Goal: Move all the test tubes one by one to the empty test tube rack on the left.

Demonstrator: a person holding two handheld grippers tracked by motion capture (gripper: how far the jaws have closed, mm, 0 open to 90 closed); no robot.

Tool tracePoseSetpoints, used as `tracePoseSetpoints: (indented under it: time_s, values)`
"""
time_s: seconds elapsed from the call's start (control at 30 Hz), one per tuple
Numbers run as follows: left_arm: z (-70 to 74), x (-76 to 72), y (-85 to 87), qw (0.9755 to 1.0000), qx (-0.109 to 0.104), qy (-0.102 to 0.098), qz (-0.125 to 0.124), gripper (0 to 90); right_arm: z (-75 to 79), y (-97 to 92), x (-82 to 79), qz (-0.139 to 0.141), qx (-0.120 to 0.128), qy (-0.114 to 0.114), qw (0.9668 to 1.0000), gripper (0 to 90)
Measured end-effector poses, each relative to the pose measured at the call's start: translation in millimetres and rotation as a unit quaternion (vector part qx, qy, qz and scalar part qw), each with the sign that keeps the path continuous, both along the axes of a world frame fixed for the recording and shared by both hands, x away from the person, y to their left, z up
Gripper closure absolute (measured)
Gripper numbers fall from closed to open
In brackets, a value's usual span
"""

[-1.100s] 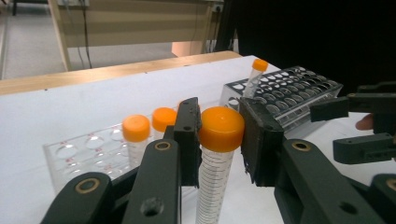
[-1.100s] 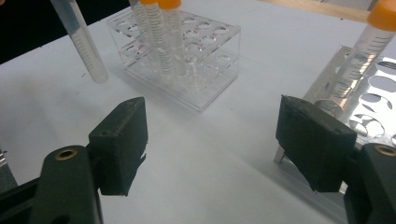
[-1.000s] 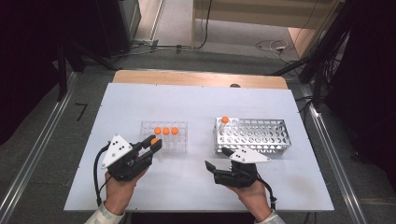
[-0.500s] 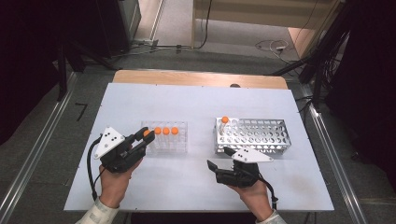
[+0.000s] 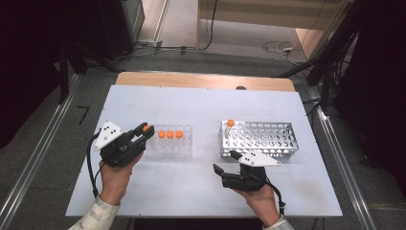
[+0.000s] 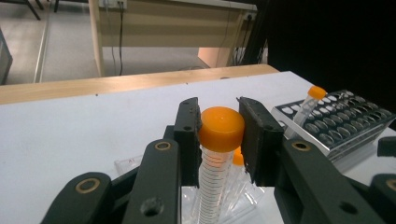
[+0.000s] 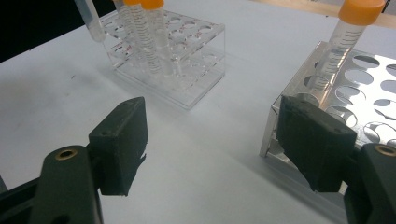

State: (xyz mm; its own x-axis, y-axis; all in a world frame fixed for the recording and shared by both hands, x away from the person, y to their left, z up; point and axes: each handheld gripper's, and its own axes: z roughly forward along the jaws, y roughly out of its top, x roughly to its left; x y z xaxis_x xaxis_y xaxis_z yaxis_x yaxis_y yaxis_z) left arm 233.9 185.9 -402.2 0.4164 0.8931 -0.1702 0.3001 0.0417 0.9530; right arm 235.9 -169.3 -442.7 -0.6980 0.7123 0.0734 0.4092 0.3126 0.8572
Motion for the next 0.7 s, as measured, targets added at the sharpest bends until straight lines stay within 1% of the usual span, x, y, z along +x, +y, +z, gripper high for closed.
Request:
tracePoseSetpoints:
  time_s: [0.07, 0.17, 0.37, 0.53, 0.7]
  values:
    - [2.0, 2.0, -0.1, 1.0000, -0.001, -0.002, 0.003, 69.2, 0.0, 0.2, -0.1, 0.000, 0.000, 0.000, 1.0000, 23.8]
    - [3.2, 6.4, -0.7, 1.0000, 0.003, -0.003, 0.008, 69.2, 0.0, 0.0, -0.2, 0.000, 0.000, 0.000, 1.0000, 23.8]
    - [3.0, 13.5, -1.3, 0.9999, 0.003, -0.003, 0.016, 69.2, 0.9, -1.6, -0.1, -0.002, 0.003, -0.002, 1.0000, 23.8]
    - [2.8, 16.3, -4.6, 0.9996, 0.017, -0.009, 0.022, 69.2, 0.5, -1.4, 0.1, -0.002, 0.003, -0.001, 1.0000, 23.8]
    - [0.2, 19.8, -7.2, 0.9993, 0.025, -0.009, 0.025, 69.2, 0.2, -0.5, -0.4, -0.001, 0.002, 0.000, 1.0000, 23.8]
